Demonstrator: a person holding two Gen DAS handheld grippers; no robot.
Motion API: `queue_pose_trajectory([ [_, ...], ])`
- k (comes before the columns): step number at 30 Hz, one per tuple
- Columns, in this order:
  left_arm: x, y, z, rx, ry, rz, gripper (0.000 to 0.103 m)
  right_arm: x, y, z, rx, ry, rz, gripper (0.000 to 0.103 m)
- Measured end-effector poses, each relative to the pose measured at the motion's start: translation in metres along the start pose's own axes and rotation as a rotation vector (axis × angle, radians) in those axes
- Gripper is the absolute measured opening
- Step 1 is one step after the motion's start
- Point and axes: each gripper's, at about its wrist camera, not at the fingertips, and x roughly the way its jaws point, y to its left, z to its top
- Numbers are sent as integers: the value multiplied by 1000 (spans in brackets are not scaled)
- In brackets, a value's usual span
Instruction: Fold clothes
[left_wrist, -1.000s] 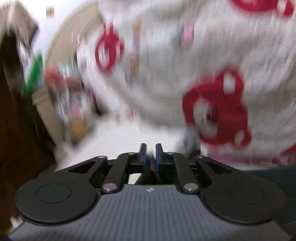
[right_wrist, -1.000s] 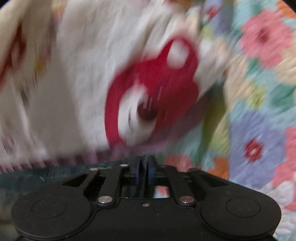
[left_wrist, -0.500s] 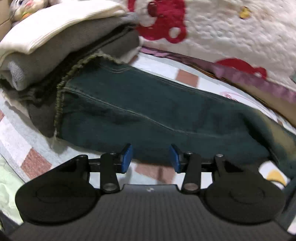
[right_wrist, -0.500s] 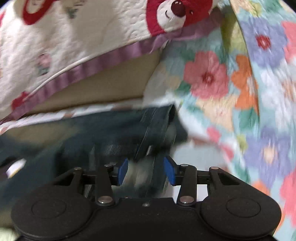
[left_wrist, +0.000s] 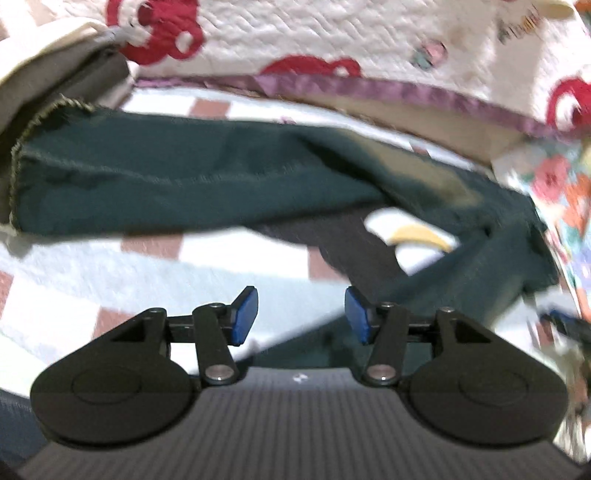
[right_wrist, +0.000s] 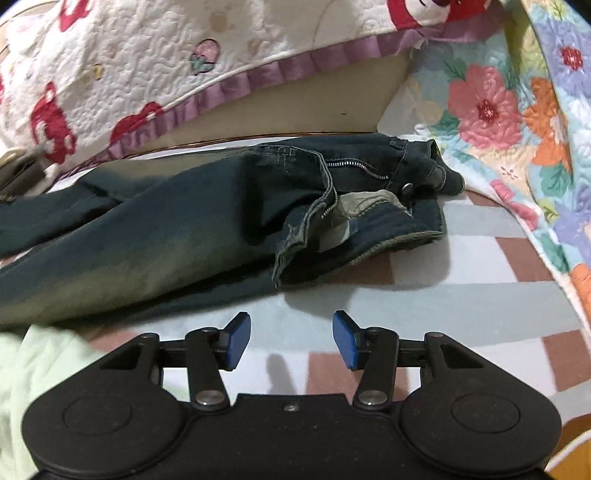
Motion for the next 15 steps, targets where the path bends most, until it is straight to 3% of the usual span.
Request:
queue_pose_trajectory([
  [3, -7, -2, -15, 64, 30, 22, 53, 19, 9, 5, -20, -16, -54, 55],
  [12, -30, 29, -45, 44, 92, -21, 60, 45, 20, 13, -105, -82, -240, 54],
  [13, -33, 33, -49, 40, 97, -25, 60, 43, 22, 13, -138, -98, -248, 49],
  [14, -35, 36, -52, 36, 103, -29, 60, 40, 23, 14, -178, -117, -251, 24],
  [15, -38, 39, -56, 33, 108, -33, 63, 39, 23, 16, -217, -132, -260, 11],
])
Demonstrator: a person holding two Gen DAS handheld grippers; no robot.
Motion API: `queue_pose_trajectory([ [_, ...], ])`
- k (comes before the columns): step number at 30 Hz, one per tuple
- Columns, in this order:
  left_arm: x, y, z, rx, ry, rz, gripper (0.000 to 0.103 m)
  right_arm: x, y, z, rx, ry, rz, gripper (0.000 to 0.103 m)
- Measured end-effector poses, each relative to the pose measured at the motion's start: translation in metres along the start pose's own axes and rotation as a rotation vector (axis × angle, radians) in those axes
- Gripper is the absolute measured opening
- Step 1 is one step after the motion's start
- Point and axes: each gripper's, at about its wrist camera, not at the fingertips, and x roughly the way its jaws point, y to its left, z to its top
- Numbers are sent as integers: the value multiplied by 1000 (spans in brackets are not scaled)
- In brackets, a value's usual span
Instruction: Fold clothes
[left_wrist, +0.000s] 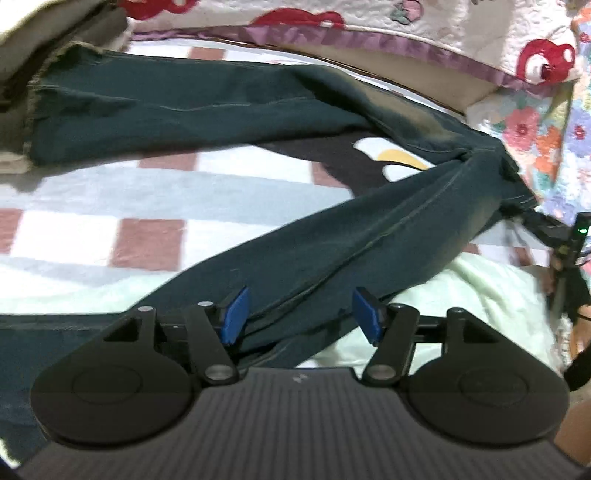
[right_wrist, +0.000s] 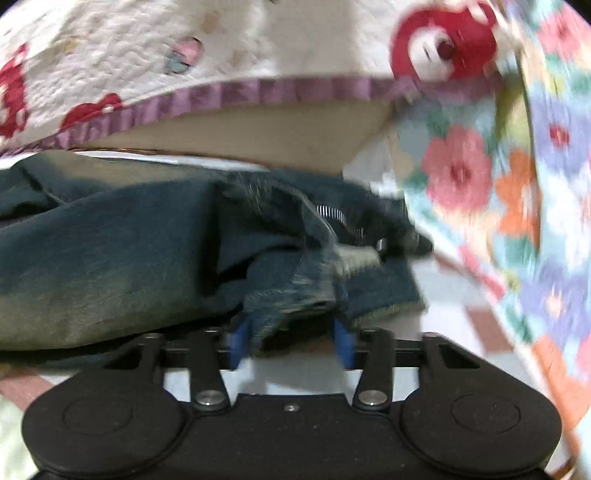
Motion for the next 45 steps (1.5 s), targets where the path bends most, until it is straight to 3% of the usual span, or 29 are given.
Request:
queue_pose_trajectory([
  [2, -2, 1, -6, 25, 14, 36, 66, -1, -3, 7, -63, -35, -25, 7],
  [8, 2, 2, -13, 110, -11, 143, 72, -1, -47, 45, -52, -153, -101, 3],
  [10, 12, 11, -10, 64, -3, 205, 76, 2, -66, 56, 3, -160, -88, 3],
  [11, 16, 19, -7, 10, -1, 202, 76, 3, -73, 59, 24, -164, -84, 3],
  [12, 19, 26, -5, -34, -1, 195, 74, 3, -79, 61, 39, -168, -83, 3],
  [14, 21, 32, -2, -64, -7, 161, 51, 7, -87, 63, 56, -173, -79, 3],
  [15, 22, 33, 0, -73, -8, 151, 25, 10, -90, 65, 63, -175, -77, 3],
  [16, 22, 28, 3, -59, -1, 162, 20, 13, -93, 66, 69, -176, -74, 3],
  [18, 22, 20, 12, -55, 10, 200, 15, 19, -101, 69, 93, -176, -62, 3],
  [20, 15, 20, 32, -90, -30, 249, 13, 24, -112, 74, 149, -171, -30, 2],
  [24, -3, 22, 82, -104, -146, 274, 11, 32, -161, 79, 443, -161, 105, 2],
  [29, 31, 29, 142, -131, -189, 323, 11, 60, -178, 78, 450, -94, 61, 3],
  [33, 92, 28, 154, -69, -175, 415, 12, 84, -180, 67, 493, -8, -31, 4],
  [35, 117, 25, 150, -18, -144, 453, 12, 80, -188, 57, 565, 27, -78, 13],
  [37, 124, 22, 144, 42, -146, 469, 12, 66, -196, 45, 669, 50, -53, 13],
  [39, 118, 24, 142, 60, -166, 451, 12, 45, -198, 30, 736, 55, -1, 25],
  [41, 110, 30, 148, 42, -190, 429, 12, 24, -193, 14, 787, 73, 28, 44],
  [45, 96, 33, 178, 31, -262, 402, 12, 14, -179, -19, 929, 139, 170, 48],
])
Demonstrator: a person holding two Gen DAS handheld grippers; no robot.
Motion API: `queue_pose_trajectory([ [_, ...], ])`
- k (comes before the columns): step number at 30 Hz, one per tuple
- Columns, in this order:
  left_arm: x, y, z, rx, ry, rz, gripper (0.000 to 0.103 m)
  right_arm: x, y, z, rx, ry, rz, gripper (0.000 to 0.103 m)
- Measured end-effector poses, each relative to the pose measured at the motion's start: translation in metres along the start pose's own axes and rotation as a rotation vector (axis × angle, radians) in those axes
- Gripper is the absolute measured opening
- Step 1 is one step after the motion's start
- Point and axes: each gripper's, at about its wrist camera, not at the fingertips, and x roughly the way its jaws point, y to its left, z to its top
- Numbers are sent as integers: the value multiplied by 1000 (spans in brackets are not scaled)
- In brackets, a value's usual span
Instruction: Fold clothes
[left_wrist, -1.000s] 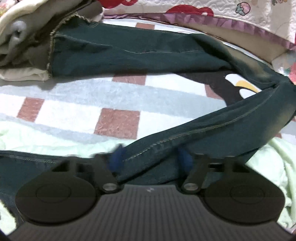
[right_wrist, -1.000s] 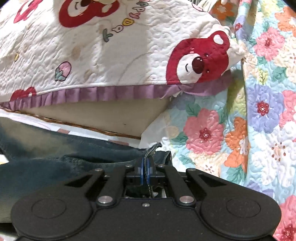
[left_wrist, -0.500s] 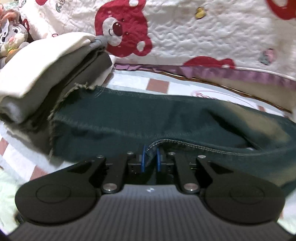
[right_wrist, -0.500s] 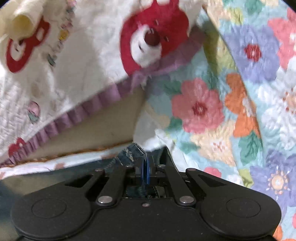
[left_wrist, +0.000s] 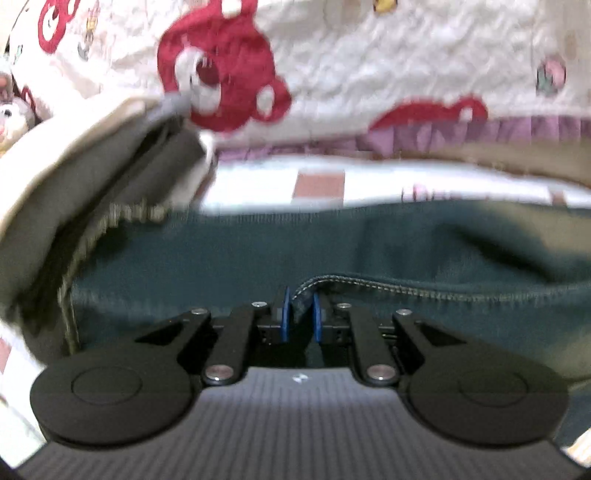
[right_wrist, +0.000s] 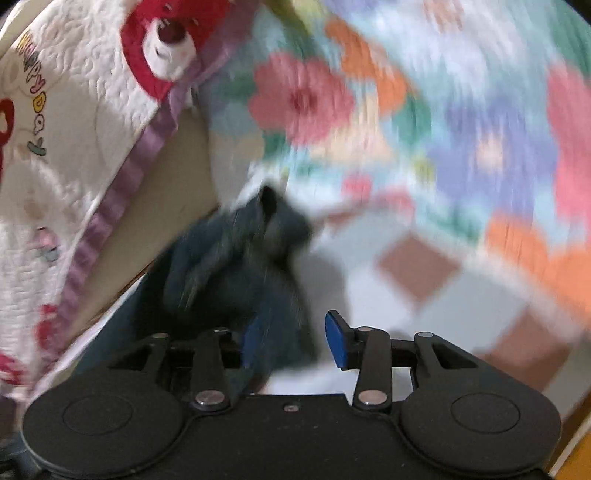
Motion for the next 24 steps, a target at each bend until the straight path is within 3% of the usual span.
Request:
queue_pose_trajectory([
  [2, 2, -4, 17, 8, -13, -7, 12, 6, 2, -10, 43, 18, 18, 49],
  [4, 8, -10, 24, 6, 39, -34, 15, 12, 3, -20, 86, 35, 36, 52],
  [8, -10, 5, -4, -124, 59, -59, 20, 27, 6, -33, 171, 44, 48, 55],
  [10, -19, 13, -19, -190, 68, -72, 34, 36, 5, -35, 223, 28, 18, 56],
  [12, -28, 20, -33, -255, 78, -85, 40, 40, 4, -35, 257, 4, 12, 58],
  [17, -50, 37, -67, -394, 102, -119, 42, 47, 4, -29, 264, -52, 0, 60],
  [19, -51, 24, -69, -273, 109, -153, 53, 53, 2, -23, 261, -80, 0, 63],
  [22, -57, -1, -79, -128, 119, -232, 56, 66, -1, -9, 206, -128, -10, 62],
  [24, -60, -13, -89, -92, 124, -280, 58, 70, 0, -6, 192, -149, -16, 61],
])
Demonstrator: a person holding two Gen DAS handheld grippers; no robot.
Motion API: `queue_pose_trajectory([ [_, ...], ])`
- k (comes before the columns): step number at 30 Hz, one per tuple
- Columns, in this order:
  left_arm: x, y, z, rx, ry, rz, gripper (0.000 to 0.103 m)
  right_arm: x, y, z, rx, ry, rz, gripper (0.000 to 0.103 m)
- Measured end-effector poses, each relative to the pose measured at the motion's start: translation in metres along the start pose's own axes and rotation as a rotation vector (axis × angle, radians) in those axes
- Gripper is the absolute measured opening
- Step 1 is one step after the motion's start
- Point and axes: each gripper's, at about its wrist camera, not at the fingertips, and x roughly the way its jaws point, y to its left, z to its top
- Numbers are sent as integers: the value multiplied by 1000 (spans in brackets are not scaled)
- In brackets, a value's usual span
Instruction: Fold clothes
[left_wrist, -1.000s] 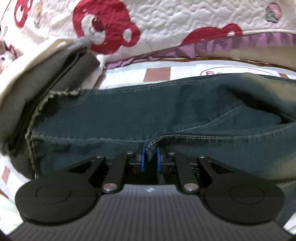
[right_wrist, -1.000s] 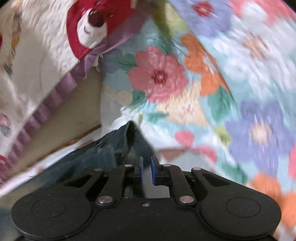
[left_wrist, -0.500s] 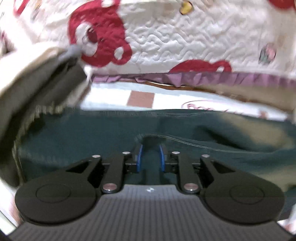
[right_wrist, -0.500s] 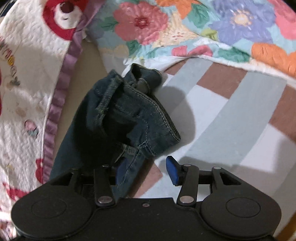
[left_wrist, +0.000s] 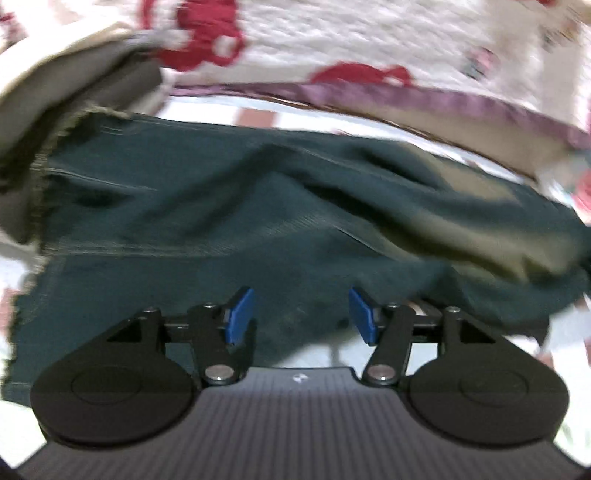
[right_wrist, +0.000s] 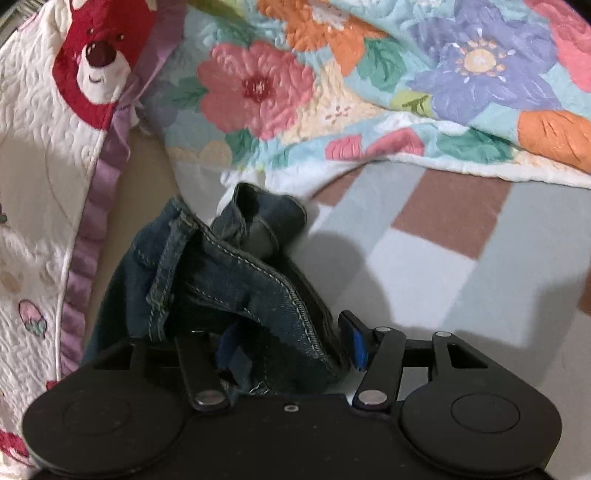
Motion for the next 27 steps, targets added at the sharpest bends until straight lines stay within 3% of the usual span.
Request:
queue_pose_trajectory([
  [1, 2, -4, -5, 6, 5, -10, 58, 1, 5, -1, -53, -3, -13, 42],
  [2, 5, -5, -10, 1, 13, -15, 58, 0, 13, -2, -131, -8, -23, 13],
  [5, 9, -1, -16, -28, 27, -28, 58, -30, 42, 3, -325, -76, 22, 7],
  [8, 6, 9, -19, -75, 33, -40, 58, -86, 64, 23, -420, -204, 105, 6],
  [12, 3, 22, -23, -137, 40, -56, 58, -103, 42, 53, -454, -248, -56, 4],
  [14, 2, 28, -25, -168, 44, -64, 58, -94, 19, 60, -417, -183, -150, 4],
  [19, -2, 44, -30, -246, 54, -85, 67, -87, -12, 43, -448, -10, -240, 6],
  [21, -1, 54, -32, -321, 59, -80, 67, -93, -21, 40, -416, 2, -239, 14],
  [23, 0, 68, -35, -443, 44, -82, 67, -101, -31, 39, -366, 3, -235, 33],
  [25, 1, 83, -38, -569, 17, -89, 67, -111, -38, 39, -307, 7, -240, 37],
  [27, -1, 94, -39, -633, 1, -65, 67, -120, -41, 36, -258, 24, -256, 42],
])
